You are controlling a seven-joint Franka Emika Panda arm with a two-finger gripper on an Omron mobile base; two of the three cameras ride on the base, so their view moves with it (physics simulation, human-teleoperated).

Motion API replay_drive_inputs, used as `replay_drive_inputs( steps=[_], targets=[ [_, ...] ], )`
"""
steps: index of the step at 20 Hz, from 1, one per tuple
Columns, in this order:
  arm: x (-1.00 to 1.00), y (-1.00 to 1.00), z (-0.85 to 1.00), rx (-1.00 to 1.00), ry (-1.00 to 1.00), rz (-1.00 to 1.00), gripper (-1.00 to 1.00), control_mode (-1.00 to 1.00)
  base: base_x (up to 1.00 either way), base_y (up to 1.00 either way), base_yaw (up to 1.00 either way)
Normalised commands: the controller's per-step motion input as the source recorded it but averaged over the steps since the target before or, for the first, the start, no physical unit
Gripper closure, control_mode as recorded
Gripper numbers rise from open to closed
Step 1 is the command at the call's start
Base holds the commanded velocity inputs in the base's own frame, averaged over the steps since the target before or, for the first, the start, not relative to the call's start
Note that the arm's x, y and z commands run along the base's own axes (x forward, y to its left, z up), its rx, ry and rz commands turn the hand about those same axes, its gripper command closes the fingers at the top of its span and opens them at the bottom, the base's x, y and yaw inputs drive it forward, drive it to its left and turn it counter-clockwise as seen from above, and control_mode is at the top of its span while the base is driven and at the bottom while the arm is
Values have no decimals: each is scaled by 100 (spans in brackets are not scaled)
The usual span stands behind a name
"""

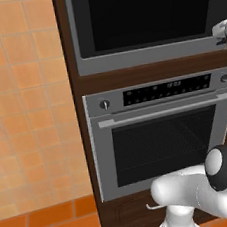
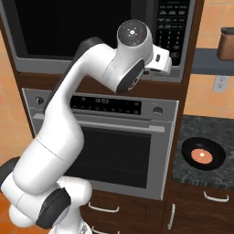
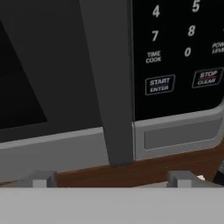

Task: Open the microwave, place the bowl with waffle inside the microwave, then close the microwave door and turn it on.

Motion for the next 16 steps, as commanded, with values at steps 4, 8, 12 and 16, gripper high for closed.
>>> replay_drive_inputs(
  steps=[4,8,12,16],
  targets=[
    [37,-9,3,0,-7,0,-100,-100,0,0,0],
    [31,-6,0,0,-10,0,-100,-100,0,0,0],
    [46,0,-3,0,-19,0,-100,-100,0,0,0],
    [63,0,-15,0,-17,0,-100,-100,0,0,0]
  ],
)
